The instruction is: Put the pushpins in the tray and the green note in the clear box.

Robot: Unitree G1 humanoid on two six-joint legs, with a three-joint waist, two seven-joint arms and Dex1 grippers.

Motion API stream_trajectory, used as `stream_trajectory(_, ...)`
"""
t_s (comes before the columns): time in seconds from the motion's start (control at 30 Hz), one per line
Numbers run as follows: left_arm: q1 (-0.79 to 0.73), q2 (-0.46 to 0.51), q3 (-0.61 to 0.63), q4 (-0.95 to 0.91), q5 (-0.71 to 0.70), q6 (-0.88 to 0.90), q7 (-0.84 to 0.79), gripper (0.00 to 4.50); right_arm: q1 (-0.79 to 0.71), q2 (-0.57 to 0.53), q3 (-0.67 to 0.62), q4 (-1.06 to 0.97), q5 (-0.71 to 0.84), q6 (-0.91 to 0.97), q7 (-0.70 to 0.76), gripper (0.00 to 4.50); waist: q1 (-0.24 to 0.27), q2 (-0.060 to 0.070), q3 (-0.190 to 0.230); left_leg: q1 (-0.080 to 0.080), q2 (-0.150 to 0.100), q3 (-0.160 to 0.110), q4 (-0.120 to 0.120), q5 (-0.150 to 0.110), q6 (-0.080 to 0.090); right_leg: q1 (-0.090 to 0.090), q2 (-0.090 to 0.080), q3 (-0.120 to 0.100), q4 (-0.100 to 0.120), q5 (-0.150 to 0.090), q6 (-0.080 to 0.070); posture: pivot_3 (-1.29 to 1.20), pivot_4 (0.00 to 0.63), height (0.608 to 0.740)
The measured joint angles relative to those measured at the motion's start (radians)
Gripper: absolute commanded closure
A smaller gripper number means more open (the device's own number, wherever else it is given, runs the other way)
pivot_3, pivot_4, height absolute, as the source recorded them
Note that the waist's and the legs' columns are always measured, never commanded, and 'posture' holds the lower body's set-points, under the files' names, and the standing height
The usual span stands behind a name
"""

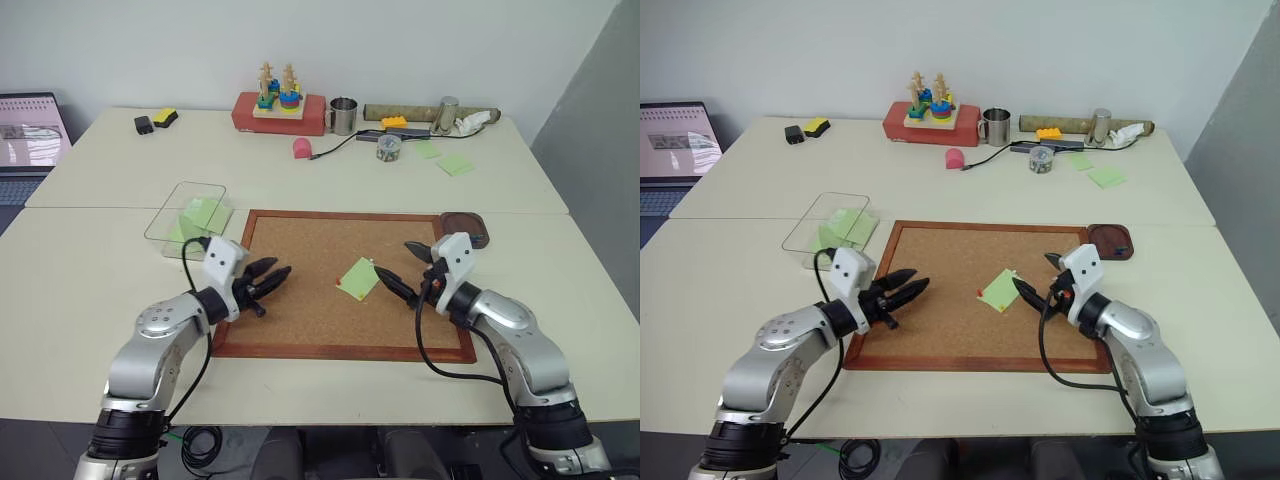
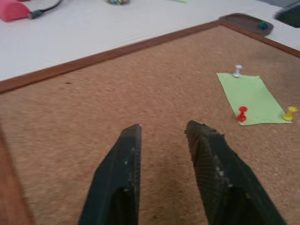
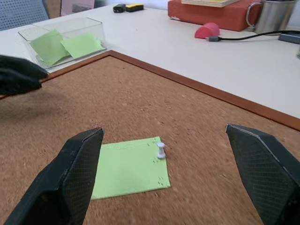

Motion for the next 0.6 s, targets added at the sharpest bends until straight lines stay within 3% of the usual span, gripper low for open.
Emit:
stream_trajectory(0.13,-0.017,-0.008,-0.036,0.008,0.001,0.006,-0.012,4.47,-0.029,0.018,0.021,0.054,-0.021,-0.006,0.000,0.17,0.000,0.000,0.000,0.000,0.000,0.000,0.000,0.000,0.000,0.000,0.000,0.000,0.000,0.001,-0.002,0.00,0.150,0.740)
stream_trajectory(0.6,-0.039,-0.014,-0.147,0.012,0.050,0.094,-0.001,4.47,-0.089,0.097,0.059,0.199,-0.072,-0.039,-0.022,0.17,0.000,0.000,0.000,0.000,0.000,0.000,0.000,0.000,0.000,0.000,0.000,0.000,0.000,0.001,-0.002,0.00,0.150,0.740)
